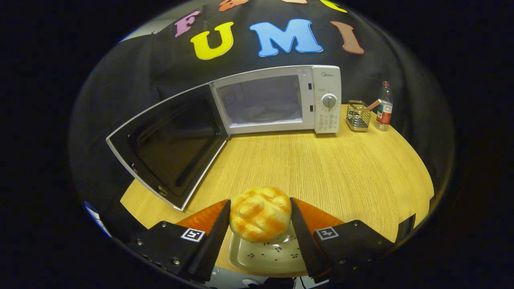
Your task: Open the microwave, put the food inside, and close the microwave door.
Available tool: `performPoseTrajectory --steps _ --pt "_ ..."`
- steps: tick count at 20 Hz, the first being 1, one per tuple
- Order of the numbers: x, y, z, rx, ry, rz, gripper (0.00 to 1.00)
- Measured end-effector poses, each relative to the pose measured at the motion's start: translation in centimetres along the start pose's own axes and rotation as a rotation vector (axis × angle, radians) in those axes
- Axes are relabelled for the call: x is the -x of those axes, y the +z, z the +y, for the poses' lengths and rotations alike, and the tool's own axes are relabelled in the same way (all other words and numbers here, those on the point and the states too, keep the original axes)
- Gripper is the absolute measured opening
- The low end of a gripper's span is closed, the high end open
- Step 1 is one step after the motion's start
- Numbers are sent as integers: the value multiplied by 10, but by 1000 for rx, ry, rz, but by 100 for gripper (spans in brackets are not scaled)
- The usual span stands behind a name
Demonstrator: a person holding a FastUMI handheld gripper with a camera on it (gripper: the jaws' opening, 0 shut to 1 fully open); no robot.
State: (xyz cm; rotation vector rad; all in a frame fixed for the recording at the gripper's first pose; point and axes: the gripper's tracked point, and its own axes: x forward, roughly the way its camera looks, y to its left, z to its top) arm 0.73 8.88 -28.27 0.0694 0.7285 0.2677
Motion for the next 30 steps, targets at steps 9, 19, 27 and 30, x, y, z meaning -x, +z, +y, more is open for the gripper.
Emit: performPoseTrajectory --steps 9,19,27,30 --pt "-30 89 10 -50 57 -170 85" --pt "-90 145 15 -242 108 -247 84" --pt "-138 172 22 -348 141 -322 84" --pt "-158 183 21 -383 135 -358 84"
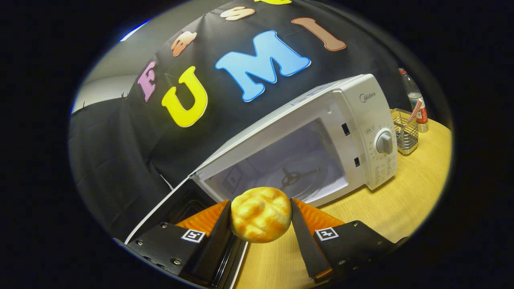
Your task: Open the microwave, put the food inside, and close the microwave door.
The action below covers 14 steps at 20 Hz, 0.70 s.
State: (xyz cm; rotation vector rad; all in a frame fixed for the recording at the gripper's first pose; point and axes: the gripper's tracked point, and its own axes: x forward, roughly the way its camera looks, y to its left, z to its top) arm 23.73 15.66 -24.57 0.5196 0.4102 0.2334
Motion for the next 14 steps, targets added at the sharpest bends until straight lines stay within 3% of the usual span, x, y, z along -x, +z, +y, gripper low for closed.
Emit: performPoseTrajectory --steps 14 --pt "-86 -13 -37 -54 -87 -33 84"
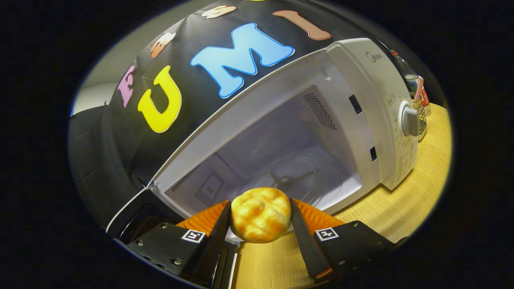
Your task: Open the microwave, put the food inside, and close the microwave door.
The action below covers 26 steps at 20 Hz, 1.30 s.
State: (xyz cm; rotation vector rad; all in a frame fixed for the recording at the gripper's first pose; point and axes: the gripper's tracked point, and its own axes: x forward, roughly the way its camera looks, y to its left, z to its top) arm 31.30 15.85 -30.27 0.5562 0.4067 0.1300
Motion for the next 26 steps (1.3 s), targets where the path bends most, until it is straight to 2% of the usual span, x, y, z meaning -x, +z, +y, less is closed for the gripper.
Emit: performPoseTrajectory --steps 7,12,14,15,17,22,26 --pt "-35 -7 -13 -41 -61 -12 84" --pt "-46 -9 -23 -6 -122 -32 86" --pt "-48 -4 -23 11 -126 -55 89" --pt "-44 2 -21 30 -127 -77 98" --pt "-41 10 -17 42 -116 -102 97" --pt "-18 11 -4 86 -72 -60 97" --pt "31 22 20 181 -14 -49 98"
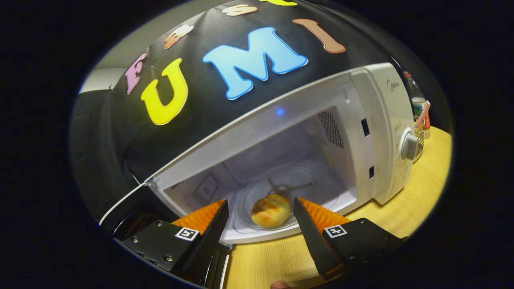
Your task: Open the microwave, put the food inside, and close the microwave door.
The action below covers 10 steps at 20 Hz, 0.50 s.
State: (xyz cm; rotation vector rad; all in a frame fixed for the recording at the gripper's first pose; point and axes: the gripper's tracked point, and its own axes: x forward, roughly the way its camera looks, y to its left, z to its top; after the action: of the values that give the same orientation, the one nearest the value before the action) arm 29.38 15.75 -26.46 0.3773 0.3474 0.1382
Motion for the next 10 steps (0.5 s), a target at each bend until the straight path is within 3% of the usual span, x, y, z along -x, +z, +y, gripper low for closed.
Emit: performPoseTrajectory --steps 10 --pt "126 50 45 185 100 -117 97"
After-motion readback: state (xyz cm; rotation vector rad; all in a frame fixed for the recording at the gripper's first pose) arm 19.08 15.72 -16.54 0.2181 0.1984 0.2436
